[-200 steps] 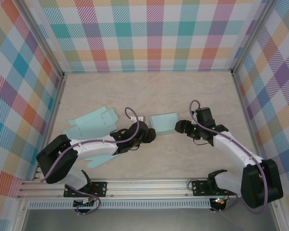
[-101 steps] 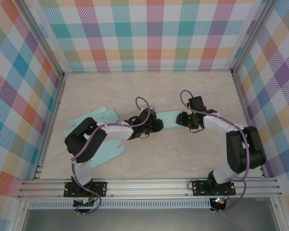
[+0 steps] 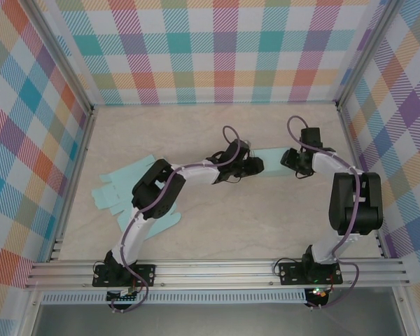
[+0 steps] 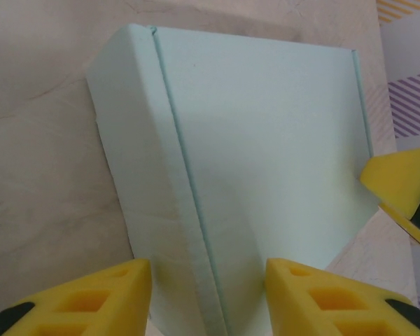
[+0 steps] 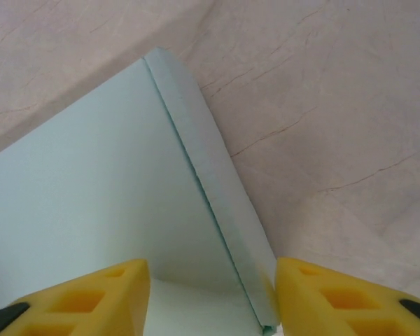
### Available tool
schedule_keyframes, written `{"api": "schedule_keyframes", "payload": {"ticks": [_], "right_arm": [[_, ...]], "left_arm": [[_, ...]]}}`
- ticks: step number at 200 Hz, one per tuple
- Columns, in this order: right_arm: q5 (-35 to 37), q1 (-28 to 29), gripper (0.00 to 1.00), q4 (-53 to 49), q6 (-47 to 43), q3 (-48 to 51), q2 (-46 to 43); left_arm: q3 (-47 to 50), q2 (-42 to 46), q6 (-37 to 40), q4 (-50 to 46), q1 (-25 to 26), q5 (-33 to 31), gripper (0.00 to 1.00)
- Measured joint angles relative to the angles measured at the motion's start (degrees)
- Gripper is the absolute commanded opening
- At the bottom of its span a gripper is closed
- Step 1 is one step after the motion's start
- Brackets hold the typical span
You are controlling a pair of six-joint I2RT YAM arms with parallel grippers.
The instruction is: Fold the paper box
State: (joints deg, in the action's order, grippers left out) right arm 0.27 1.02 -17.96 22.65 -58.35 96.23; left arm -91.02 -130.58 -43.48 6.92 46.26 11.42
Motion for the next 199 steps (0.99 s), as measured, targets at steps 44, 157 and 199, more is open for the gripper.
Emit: {"api": "schedule_keyframes", "payload": {"ticks": [44,157,199], "right_arm": [[-0.3,0.0,0.95,-3.0,-1.0,-0.3,-1.1],[-10.2,13.1,0.9,-4.0,-1.3,0.8,-18.9],[-12.9,25.5,0.89,2.2,0.0,0.1,-14.2]], "left_arm": [[-0.4,2.4,1.5,-3.0,0.4,-1.5,1.0],[36.0,56.7,3.6,-14.0,-0.6,-34.7,1.0],[49.2,78.7,-3.4,-27.1,-0.7,-45.9,1.0]]}}
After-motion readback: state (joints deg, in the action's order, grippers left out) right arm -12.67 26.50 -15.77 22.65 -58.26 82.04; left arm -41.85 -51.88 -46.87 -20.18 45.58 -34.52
